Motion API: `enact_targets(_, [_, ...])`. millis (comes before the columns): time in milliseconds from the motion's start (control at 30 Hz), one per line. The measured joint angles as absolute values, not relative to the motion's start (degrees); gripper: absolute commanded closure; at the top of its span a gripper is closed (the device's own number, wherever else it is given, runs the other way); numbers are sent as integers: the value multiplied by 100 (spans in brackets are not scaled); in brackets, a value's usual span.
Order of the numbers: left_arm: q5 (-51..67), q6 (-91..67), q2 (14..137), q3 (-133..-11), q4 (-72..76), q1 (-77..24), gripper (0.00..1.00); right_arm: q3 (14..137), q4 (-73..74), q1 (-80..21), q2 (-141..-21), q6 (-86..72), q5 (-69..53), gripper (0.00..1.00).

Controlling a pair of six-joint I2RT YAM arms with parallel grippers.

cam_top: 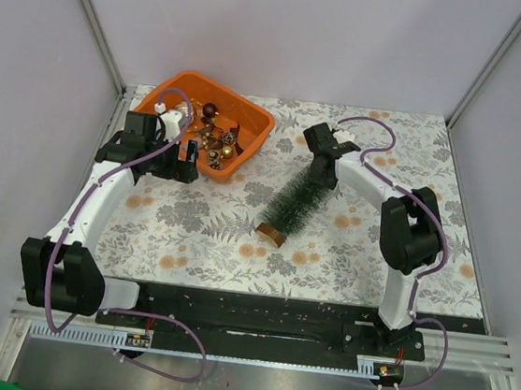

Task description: Decorate the small christmas tree

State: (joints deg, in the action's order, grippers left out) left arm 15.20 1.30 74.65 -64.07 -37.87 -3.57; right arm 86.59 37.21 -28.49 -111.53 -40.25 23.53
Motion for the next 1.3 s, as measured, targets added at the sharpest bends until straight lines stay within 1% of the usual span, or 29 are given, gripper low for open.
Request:
enact_targets(67, [1483, 156, 7454, -6407, -3787, -357, 1, 8659, 3712, -2836, -11166, -4051, 2292, 79])
enact_targets(100, [1461, 167, 7448, -6405, -3789, -357, 1, 8659, 3686, -2834, -11157, -4047, 2287, 84])
enact_targets(167, [1439, 174, 7430, -6405, -3787, -357, 1, 8659, 3638, -2834, -11148, -4038, 2281, 91])
enact_targets(233, [1424, 174, 7424, -6405, -3787, -357, 1, 8643, 3562, -2834, -11093, -4036, 2265, 95])
enact_targets(333, [1402, 189, 7424, -6388, -3787, -357, 1, 8506, 3389, -2834, -10768, -3968, 2143, 95])
enact_targets(467, [1345, 191, 7424, -6357, -3789, -357, 1, 8005, 2880, -2917, -9745, -3693, 2005, 95])
enact_targets(667, [1317, 191, 7424, -6346, -3787, -357, 1, 6523, 1647, -3686, -7542, -3201, 2086, 95])
enact_targets(800, [1313, 189, 7424, -6346, -3787, -357, 1, 5408, 1028, -4141, -6602, -3111, 2209, 97])
enact_targets(867, [1308, 187, 7424, -6346, -3787, -357, 1, 5017, 867, -4217, -6381, -3148, 2265, 98])
enact_targets(967, [1302, 176, 7424, -6346, -3787, -357, 1, 4751, 558, -4322, -6182, -3236, 2311, 99])
enact_targets(1300, [1302, 99, 7424, -6322, -3785, -357, 1, 4735, 460, -4523, -6090, -3240, 2394, 100])
